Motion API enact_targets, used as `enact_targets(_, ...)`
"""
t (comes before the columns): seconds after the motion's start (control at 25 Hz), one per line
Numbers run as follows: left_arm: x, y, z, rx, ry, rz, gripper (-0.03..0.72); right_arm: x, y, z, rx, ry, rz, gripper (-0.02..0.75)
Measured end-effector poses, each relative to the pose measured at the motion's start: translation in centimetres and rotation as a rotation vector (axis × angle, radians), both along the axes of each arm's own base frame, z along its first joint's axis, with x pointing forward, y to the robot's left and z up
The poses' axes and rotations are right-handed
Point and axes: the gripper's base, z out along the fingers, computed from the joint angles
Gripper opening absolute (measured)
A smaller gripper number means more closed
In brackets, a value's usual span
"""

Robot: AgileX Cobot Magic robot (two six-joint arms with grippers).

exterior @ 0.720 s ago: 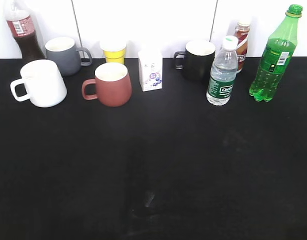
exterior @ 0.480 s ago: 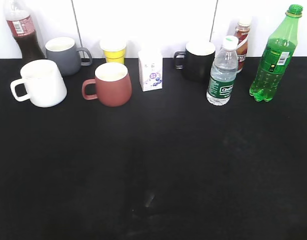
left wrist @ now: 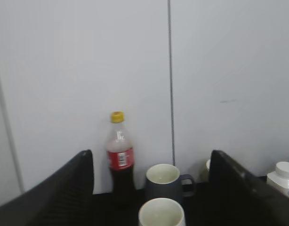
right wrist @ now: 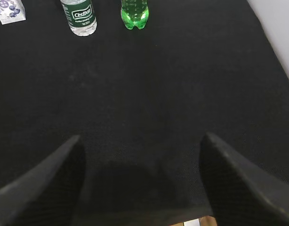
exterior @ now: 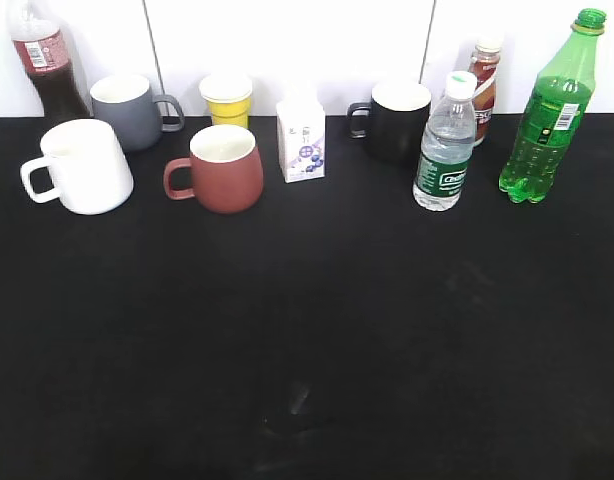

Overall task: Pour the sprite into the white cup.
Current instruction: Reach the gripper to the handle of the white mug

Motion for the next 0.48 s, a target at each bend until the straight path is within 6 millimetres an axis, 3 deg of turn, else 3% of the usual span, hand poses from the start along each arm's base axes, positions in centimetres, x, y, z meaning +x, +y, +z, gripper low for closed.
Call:
enact_targets(0.12, 5.7, -0.2, -6.8, -0.085, 0.212, 0.008, 0.580, 0.0, 0.0, 0.0, 0.000, 0.000, 0.000, 0.565)
enact_targets(0.16, 7.1, -0.1, -8.3, -0.122, 0.232, 0.030, 0.574, 0.0, 0.0, 0.0, 0.000, 0.000, 0.000, 0.565)
enact_targets(0.36, 11.9, 0.2, -17.1, -0.136, 0.371, 0.088, 0.557, 0.0, 0.0, 0.0, 0.000, 0.000, 0.000, 0.565)
enact_targets(0.48, 16.5, 1.8, -20.6, -0.130, 0.392, 0.127, 0.514, 0.0, 0.0, 0.0, 0.000, 0.000, 0.000, 0.565)
